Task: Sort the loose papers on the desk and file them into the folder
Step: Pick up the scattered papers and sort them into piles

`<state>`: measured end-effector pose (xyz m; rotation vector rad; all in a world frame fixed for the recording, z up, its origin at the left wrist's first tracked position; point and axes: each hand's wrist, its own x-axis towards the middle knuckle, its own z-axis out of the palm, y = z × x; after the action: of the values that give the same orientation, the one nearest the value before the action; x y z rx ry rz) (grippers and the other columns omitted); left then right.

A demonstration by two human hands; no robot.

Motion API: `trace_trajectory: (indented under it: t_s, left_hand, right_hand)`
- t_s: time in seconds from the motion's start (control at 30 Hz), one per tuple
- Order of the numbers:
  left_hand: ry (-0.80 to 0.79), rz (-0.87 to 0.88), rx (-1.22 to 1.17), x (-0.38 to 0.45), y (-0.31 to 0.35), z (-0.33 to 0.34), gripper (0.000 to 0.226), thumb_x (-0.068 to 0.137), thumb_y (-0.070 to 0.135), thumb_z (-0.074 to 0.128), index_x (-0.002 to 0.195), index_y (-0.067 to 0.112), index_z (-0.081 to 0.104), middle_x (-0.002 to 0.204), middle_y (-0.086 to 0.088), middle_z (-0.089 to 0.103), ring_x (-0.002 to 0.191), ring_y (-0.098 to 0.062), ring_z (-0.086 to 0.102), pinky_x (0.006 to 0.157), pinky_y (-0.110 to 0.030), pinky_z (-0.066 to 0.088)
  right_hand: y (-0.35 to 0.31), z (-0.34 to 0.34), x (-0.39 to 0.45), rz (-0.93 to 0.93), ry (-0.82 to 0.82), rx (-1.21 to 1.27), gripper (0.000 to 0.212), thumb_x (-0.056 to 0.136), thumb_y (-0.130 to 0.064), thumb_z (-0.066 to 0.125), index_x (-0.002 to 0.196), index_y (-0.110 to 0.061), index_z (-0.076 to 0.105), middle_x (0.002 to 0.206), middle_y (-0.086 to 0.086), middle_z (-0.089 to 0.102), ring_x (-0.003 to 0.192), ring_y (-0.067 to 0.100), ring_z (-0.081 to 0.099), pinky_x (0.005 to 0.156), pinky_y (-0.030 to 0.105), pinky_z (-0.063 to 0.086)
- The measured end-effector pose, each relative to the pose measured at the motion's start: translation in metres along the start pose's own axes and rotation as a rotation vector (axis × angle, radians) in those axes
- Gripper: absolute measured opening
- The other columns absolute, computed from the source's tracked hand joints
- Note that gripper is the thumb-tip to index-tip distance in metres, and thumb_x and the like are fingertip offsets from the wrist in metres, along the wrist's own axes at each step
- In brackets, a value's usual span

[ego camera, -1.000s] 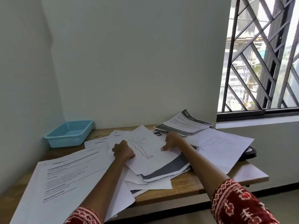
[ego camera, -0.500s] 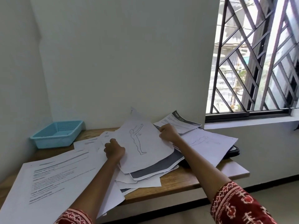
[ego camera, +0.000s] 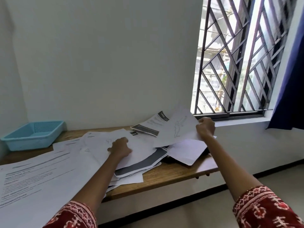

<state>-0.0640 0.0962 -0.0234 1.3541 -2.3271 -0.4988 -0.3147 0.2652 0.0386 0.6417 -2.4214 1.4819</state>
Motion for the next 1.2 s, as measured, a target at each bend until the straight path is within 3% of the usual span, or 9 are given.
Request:
trace_trajectory:
  t_s: [0.1,0.2,0.47,0.63,0.77,0.87,0.97,1.07,1.2]
  left_hand:
    - [-0.260,0.282,-0.177,-0.012,0.034,0.015,0.080,0.070,0.047,0.076,0.137,0.019,0.042,0.143,-0.006,0.043,0.129,-0.022,0.042,0.106,-0.040,0.036]
    - [-0.483,0.366,0.010,-0.024,0.069,0.028,0.095,0.072,0.043,0.076,0.147,0.025,0.020,0.151,-0.005,0.026,0.136,-0.026,0.029,0.109,-0.042,0.031]
    - [-0.102,0.266,0.169,-0.032,0.070,0.045,0.037,0.096,0.028,0.040,0.123,0.004,0.047,0.121,-0.016,0.054,0.107,-0.031,0.054,0.082,-0.034,0.042]
    - [-0.010,0.233,0.010,-0.035,0.068,0.027,0.033,0.101,0.021,0.029,0.104,-0.003,0.052,0.113,-0.023,0.057,0.102,-0.035,0.054,0.080,-0.033,0.039]
    - [-0.026,0.235,-0.034,-0.042,0.066,0.015,0.027,0.101,0.019,0.029,0.087,0.002,0.044,0.112,-0.027,0.056,0.104,-0.036,0.053,0.083,-0.036,0.040]
    - [-0.041,0.245,-0.029,-0.047,0.066,0.016,0.034,0.102,0.023,0.030,0.098,-0.001,0.053,0.114,-0.024,0.058,0.105,-0.035,0.054,0.082,-0.034,0.040]
    - [-0.118,0.279,-0.008,-0.052,0.065,0.022,0.049,0.100,0.040,0.033,0.111,-0.002,0.056,0.114,-0.020,0.060,0.099,-0.031,0.056,0.074,-0.030,0.037]
    - [-0.127,0.256,-0.037,-0.055,0.062,0.020,0.058,0.095,0.055,0.032,0.097,0.003,0.057,0.099,-0.018,0.061,0.081,-0.023,0.051,0.067,-0.028,0.033]
    - [0.015,0.101,-0.160,-0.047,0.043,0.006,0.031,0.098,0.034,0.042,0.099,0.007,0.058,0.109,-0.014,0.062,0.100,-0.029,0.056,0.080,-0.031,0.041]
  right_hand:
    - [0.016,-0.024,0.005,0.009,0.066,-0.058,0.025,0.083,0.005,0.055,0.106,0.000,0.064,0.111,0.022,0.064,0.104,0.036,0.059,0.077,0.030,0.043]
    - [0.030,-0.037,0.005,0.002,0.077,-0.131,0.022,0.084,0.004,0.054,0.104,0.001,0.062,0.108,0.021,0.063,0.102,0.037,0.059,0.073,0.029,0.040]
    - [0.044,-0.059,0.003,0.118,0.008,-0.239,0.015,0.087,0.001,0.054,0.100,0.003,0.061,0.111,0.019,0.060,0.104,0.037,0.058,0.075,0.031,0.045]
    - [0.027,-0.049,-0.015,0.087,-0.083,-0.206,0.022,0.088,0.001,0.052,0.109,0.003,0.058,0.113,0.019,0.060,0.103,0.035,0.060,0.078,0.033,0.050]
    - [0.013,-0.034,-0.035,0.082,-0.246,-0.175,0.021,0.089,0.007,0.044,0.108,0.002,0.053,0.101,0.016,0.053,0.060,0.022,0.061,0.040,0.025,0.052]
    - [0.010,-0.026,-0.044,0.070,-0.321,-0.338,0.030,0.088,0.001,0.047,0.118,0.001,0.049,0.119,0.018,0.056,0.096,0.028,0.064,0.066,0.030,0.054]
    - [0.005,-0.021,-0.050,0.008,-0.254,-0.656,0.046,0.089,-0.008,0.052,0.132,-0.002,0.038,0.135,0.025,0.043,0.127,0.038,0.042,0.091,0.040,0.047]
    - [-0.010,-0.007,-0.055,-0.153,-0.135,-0.640,0.044,0.088,-0.014,0.057,0.128,-0.004,0.041,0.132,0.024,0.046,0.123,0.036,0.043,0.090,0.040,0.046]
    - [-0.039,0.025,-0.073,-0.412,-0.263,-0.270,0.030,0.089,-0.009,0.054,0.118,-0.006,0.055,0.111,0.014,0.063,0.107,0.029,0.058,0.086,0.033,0.046]
